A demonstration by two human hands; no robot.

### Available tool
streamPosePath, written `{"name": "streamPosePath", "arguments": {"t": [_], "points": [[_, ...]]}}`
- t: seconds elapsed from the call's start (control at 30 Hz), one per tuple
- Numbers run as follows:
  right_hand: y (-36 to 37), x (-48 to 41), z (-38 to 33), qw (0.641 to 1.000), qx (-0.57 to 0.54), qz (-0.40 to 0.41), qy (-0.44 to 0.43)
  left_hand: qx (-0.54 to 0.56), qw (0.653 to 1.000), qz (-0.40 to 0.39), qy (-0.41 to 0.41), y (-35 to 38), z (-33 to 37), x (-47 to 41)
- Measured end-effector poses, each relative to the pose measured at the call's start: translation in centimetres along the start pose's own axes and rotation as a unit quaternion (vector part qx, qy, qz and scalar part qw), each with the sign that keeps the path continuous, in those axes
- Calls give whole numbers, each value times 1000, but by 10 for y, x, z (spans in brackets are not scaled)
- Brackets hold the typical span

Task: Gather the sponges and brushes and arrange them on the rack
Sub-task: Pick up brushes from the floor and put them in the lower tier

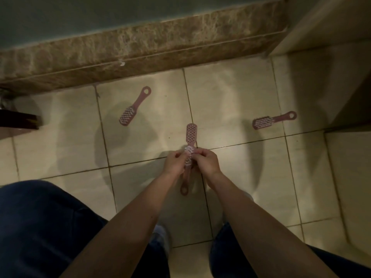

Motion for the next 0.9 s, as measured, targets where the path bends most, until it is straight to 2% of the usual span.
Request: {"name": "streamPosePath", "arguments": {"t": [0.1, 0.17, 0.33, 0.4, 0.6, 0.73, 0.9], "points": [[2, 2, -10, 998, -35, -42, 3, 32, 999, 18, -6, -4, 3, -3], [2, 1, -18, 998, -39, -43, -7, 36, 999, 13, 6, -4, 10, -7], [-11, -10, -43, 993, -60, 72, -71, -10, 993, 83, 87, -14, 41, -26], [-9, -14, -45, 994, -68, 66, -62, 13, 992, 83, 97, -11, 44, -30], [-2, -21, -48, 998, -51, 29, -17, 79, 992, 82, 55, -4, 39, -33], [8, -16, -47, 998, -53, -25, 2, 58, 993, 85, 54, -4, 39, -31], [10, -5, -47, 998, -57, -17, -5, 71, 990, 94, 75, -2, 48, -27]]}}
Point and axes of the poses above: each hand's wrist, its own x-axis away from the middle knuckle, its own y-axis out of the palm, z = x × y, the point moved 7 cm from there along -x, towards the middle knuckle, and after that the axes turned 13 degrees about y, right-handed, at the moved point
